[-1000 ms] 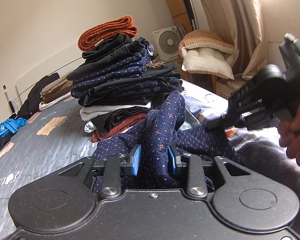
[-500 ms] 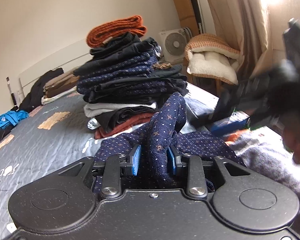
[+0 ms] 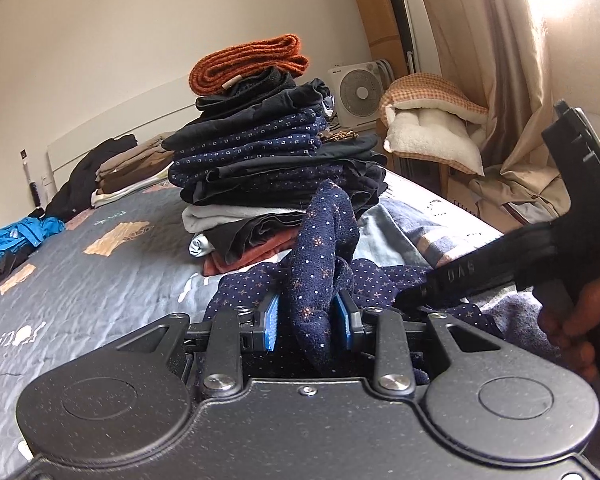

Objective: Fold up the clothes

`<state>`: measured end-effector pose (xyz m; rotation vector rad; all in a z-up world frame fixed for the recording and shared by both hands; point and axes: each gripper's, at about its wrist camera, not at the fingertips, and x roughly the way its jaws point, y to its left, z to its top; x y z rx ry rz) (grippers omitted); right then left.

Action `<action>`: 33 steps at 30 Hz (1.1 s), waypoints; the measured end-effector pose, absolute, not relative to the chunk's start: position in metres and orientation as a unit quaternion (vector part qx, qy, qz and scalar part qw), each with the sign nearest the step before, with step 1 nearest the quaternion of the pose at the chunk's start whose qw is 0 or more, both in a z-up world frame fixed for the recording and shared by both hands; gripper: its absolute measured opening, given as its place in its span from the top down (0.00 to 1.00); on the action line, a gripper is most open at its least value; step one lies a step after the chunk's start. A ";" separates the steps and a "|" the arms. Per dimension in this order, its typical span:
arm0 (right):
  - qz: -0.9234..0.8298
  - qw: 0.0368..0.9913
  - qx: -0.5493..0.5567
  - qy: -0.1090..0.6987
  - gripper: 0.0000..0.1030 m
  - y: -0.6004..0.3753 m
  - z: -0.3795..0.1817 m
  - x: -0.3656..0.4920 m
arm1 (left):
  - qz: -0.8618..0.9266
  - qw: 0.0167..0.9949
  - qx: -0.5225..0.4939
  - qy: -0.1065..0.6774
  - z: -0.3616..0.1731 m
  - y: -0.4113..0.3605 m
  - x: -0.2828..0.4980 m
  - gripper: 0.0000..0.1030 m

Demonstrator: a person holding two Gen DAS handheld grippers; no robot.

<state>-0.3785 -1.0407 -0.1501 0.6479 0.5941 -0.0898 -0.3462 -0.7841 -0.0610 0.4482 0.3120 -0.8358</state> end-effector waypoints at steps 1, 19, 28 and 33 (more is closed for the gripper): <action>-0.046 0.904 0.316 0.283 0.69 -1.042 -0.150 -0.379 | -0.401 0.878 0.214 0.150 -0.061 -0.783 -0.346 0.71; -0.027 0.894 0.355 0.270 0.96 -1.042 -0.164 -0.359 | -0.407 0.875 0.210 0.156 -0.063 -0.780 -0.340 0.71; -0.054 0.876 0.444 0.181 0.98 -1.074 -0.151 -0.385 | -0.406 0.877 0.202 0.161 -0.061 -0.776 -0.337 0.71; -0.084 0.871 0.439 0.204 0.97 -1.078 -0.162 -0.385 | -0.407 0.875 0.205 0.164 -0.063 -0.777 -0.337 0.71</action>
